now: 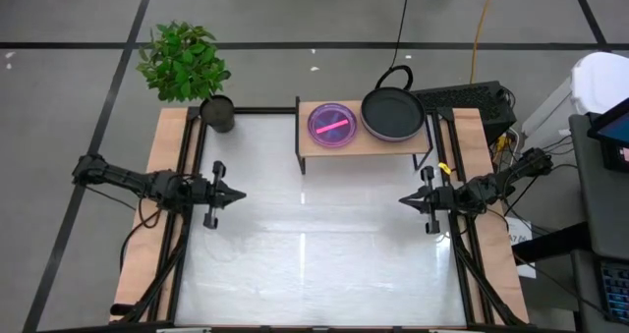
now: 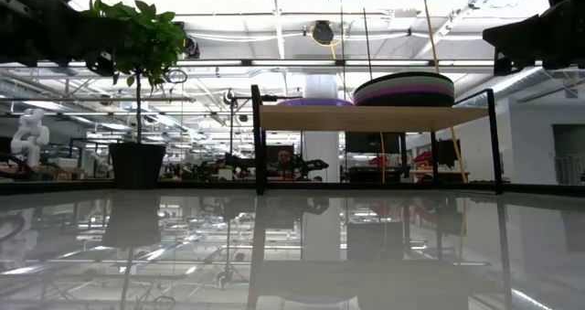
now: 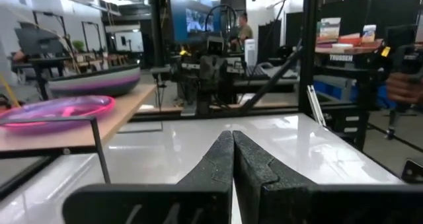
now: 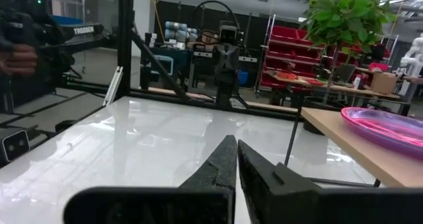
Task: Place and stack plates onto a shelf
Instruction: Return to Home Position
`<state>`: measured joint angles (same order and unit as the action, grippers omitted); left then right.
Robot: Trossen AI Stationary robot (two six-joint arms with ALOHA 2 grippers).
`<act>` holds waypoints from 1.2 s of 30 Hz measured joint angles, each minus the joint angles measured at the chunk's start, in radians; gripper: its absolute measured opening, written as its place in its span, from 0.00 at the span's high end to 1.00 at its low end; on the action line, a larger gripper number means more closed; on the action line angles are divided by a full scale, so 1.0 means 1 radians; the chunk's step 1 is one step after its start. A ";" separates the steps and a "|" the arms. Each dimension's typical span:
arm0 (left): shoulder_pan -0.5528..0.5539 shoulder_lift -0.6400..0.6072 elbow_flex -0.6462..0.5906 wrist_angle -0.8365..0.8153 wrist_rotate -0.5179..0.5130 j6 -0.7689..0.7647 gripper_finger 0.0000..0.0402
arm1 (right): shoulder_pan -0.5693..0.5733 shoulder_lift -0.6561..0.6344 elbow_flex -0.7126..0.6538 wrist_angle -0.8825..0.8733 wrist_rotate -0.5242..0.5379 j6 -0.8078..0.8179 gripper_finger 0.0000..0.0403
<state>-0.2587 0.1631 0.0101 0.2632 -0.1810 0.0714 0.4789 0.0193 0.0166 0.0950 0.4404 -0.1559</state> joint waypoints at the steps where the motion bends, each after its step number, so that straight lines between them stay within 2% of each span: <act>1: 0.002 0.000 0.000 0.002 0.000 0.008 1.00 | 0.000 0.000 0.000 -0.001 0.000 -0.004 1.00; 6: 0.031 0.000 0.000 -0.003 0.001 0.058 1.00 | 0.000 0.000 -0.001 -0.001 0.000 -0.017 1.00; 9: 0.060 0.000 0.000 0.028 0.037 0.077 1.00 | -0.001 0.000 -0.001 -0.001 0.000 -0.017 1.00; 17: 0.104 0.000 0.001 0.003 0.153 -0.040 1.00 | -0.007 0.000 -0.001 -0.002 -0.018 -0.014 1.00; 20: 0.104 0.001 0.001 -0.003 0.160 -0.044 1.00 | -0.007 0.000 -0.001 -0.004 -0.050 -0.008 1.00; 36: 0.094 0.016 0.001 -0.029 0.173 -0.054 1.00 | -0.007 0.000 -0.002 -0.021 -0.049 0.013 1.00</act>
<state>-0.1646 0.1788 0.0109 0.2337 -0.0082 0.0176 0.4721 0.0196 0.0151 0.0745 0.3916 -0.1431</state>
